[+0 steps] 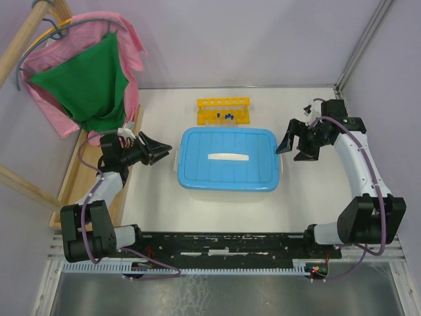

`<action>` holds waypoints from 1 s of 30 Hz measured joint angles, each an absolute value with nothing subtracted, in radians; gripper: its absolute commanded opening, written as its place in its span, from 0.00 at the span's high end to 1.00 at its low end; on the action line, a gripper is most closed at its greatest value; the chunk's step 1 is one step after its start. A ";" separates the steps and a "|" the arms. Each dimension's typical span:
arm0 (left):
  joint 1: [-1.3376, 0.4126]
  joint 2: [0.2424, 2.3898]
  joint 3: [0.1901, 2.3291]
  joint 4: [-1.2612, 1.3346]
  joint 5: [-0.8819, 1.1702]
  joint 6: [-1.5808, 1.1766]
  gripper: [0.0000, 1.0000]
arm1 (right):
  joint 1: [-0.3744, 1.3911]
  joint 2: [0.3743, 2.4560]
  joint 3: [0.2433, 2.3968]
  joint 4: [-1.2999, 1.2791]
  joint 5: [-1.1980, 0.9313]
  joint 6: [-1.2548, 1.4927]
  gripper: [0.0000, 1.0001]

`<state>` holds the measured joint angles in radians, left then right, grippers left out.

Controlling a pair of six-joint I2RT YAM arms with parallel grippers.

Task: Organize the chemistry lab equipment
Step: Close the lid of the storage box, then reset both arms

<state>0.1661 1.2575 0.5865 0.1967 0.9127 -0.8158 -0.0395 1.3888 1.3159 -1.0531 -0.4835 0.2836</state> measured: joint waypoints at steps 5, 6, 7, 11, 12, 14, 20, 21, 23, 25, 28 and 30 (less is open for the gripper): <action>0.148 1.242 0.549 0.265 0.975 -0.841 0.30 | -0.039 1.388 1.227 -1.015 -0.566 0.279 0.02; 0.146 1.237 0.543 0.273 0.984 -0.843 0.28 | -0.039 1.388 1.218 -1.004 -0.577 0.278 0.02; 0.143 1.234 0.538 0.281 0.992 -0.844 0.27 | -0.039 1.387 1.209 -0.994 -0.591 0.277 0.01; 0.126 1.221 0.512 0.320 1.021 -0.852 0.26 | -0.040 1.376 1.165 -0.952 -0.635 0.274 0.01; 0.121 1.221 0.503 0.332 1.029 -0.856 0.26 | -0.040 1.373 1.152 -0.943 -0.647 0.275 0.01; 0.113 1.221 0.482 0.355 1.038 -0.870 0.26 | -0.040 1.373 1.128 -0.926 -0.672 0.277 0.01; 0.089 1.221 0.431 0.429 1.050 -0.912 0.26 | -0.044 1.361 1.047 -0.848 -0.750 0.308 0.02; 0.084 1.221 0.422 0.456 1.050 -0.928 0.26 | -0.046 1.355 1.035 -0.834 -0.760 0.314 0.02; 0.074 1.225 0.408 0.508 1.051 -0.957 0.26 | -0.046 1.341 1.003 -0.796 -0.786 0.331 0.02; 0.062 1.235 0.398 0.560 1.050 -0.984 0.26 | -0.046 1.337 0.979 -0.767 -0.814 0.348 0.03; 0.043 1.274 0.392 0.646 1.050 -1.031 0.27 | -0.046 1.337 0.951 -0.724 -0.850 0.371 0.03; 0.034 1.290 0.391 0.675 1.050 -1.051 0.27 | -0.046 1.338 0.939 -0.702 -0.866 0.383 0.04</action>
<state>0.0338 1.2900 0.3912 0.6754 1.0496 -1.0508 -0.0460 1.3380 0.9390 -0.7025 -0.8661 0.3832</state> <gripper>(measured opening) 0.734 0.970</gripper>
